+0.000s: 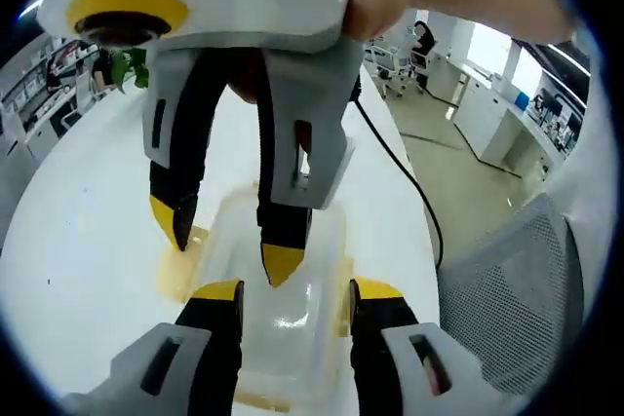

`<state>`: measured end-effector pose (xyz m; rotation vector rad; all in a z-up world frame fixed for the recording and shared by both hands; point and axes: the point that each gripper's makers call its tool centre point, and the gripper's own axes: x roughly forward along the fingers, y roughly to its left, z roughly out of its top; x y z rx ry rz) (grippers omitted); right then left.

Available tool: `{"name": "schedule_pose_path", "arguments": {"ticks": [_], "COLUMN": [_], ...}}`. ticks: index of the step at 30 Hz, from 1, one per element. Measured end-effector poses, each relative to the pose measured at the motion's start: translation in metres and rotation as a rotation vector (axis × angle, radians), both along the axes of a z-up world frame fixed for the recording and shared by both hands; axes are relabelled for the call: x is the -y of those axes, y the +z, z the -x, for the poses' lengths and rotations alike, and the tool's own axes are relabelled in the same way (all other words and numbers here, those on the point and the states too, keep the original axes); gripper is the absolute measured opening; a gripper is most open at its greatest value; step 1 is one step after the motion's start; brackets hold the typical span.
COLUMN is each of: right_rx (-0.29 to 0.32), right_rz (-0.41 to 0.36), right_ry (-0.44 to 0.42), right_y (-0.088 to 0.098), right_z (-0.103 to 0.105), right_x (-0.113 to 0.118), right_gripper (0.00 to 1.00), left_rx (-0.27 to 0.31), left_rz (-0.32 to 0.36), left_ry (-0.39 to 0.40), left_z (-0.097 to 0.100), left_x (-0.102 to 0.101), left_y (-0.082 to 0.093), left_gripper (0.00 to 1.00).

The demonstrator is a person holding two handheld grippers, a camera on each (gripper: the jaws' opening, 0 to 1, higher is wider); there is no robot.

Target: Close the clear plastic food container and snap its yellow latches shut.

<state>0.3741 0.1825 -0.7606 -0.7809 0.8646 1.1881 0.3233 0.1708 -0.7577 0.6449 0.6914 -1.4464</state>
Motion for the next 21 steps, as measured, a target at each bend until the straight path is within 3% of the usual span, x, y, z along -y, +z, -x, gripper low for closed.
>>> {"name": "schedule_pose_path", "arguments": {"ticks": [14, 16, 21], "right_rx": [-0.107, -0.117, -0.189], "right_rz": [0.010, 0.011, 0.011], "right_ry": [0.032, 0.039, 0.036], "right_y": [-0.006, -0.006, -0.010], "right_z": [-0.007, -0.006, -0.004], "right_x": [-0.004, -0.004, -0.005], "right_gripper": [0.45, 0.45, 0.42], "left_rx": [0.136, 0.194, 0.259], "left_rz": [-0.029, -0.052, -0.077], "left_ry": [-0.029, -0.046, -0.041], "left_z": [0.007, 0.006, 0.005], "left_x": [0.000, -0.001, 0.000], "left_y": [-0.006, -0.008, -0.012], "left_gripper": [0.52, 0.52, 0.50]}}
